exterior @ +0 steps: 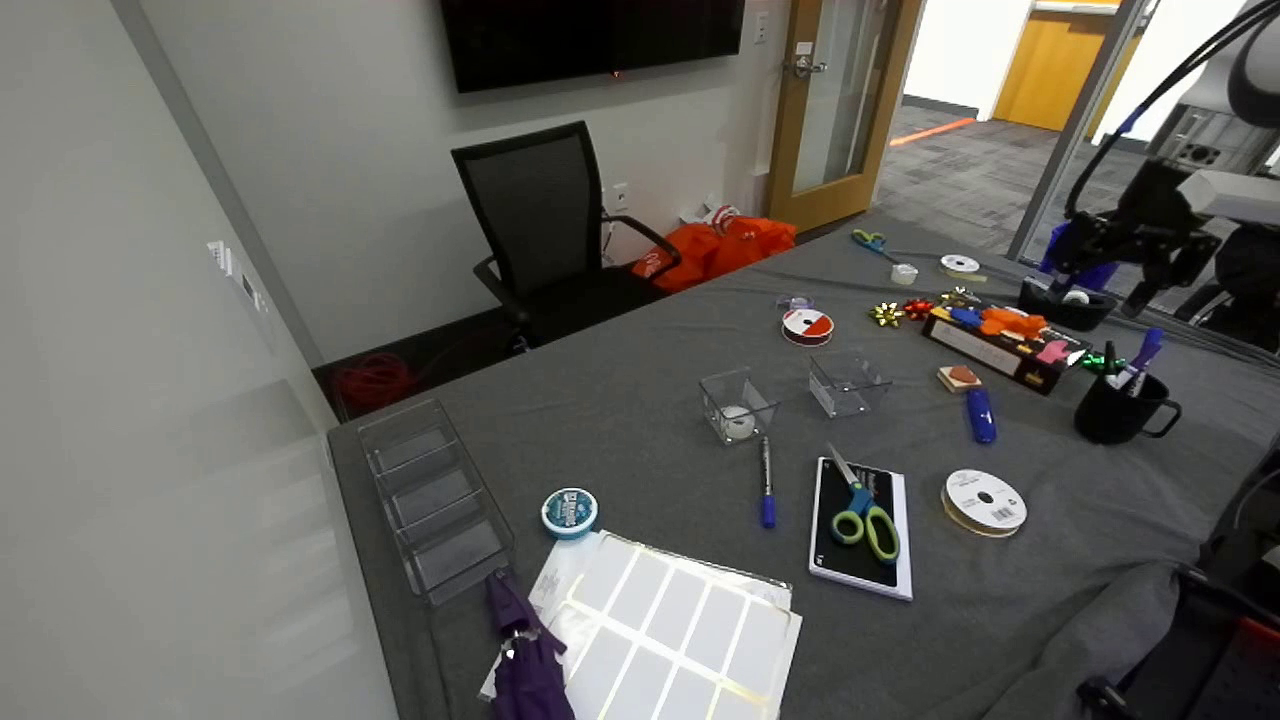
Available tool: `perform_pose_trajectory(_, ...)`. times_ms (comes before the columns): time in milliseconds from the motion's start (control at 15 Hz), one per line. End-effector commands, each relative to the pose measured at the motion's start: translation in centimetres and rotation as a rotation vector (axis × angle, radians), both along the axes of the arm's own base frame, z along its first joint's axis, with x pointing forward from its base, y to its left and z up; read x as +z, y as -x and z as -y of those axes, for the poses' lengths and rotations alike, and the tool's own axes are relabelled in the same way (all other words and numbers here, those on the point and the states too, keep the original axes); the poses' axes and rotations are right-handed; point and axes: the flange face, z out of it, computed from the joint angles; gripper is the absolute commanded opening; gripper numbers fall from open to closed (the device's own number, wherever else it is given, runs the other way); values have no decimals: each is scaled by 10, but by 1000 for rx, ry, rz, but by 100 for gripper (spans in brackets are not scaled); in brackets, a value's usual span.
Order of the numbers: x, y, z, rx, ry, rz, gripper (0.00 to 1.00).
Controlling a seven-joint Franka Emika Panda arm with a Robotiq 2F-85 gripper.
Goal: Pick up the blue utility knife and place it in the clear bowl then place the clear bowl on top of the orange tape
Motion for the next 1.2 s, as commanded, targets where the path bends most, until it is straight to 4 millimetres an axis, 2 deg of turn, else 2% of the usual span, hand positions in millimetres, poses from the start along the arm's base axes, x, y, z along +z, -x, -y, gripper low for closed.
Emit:
perform_pose_trajectory(0, -13, -37, 6, -73, 8, 57, 100)
perform_pose_trajectory(267, -34, -65, 18, -204, 75, 99, 100)
perform_pose_trajectory(467, -54, -78, 30, -289, 150, 100, 100)
perform_pose_trajectory(933, -89, -82, 43, -349, 322, -15, 100)
perform_pose_trajectory(1067, -94, -81, 44, -311, 344, -33, 100)
perform_pose_trajectory(1133, -90, -77, 41, -332, 313, -3, 100)
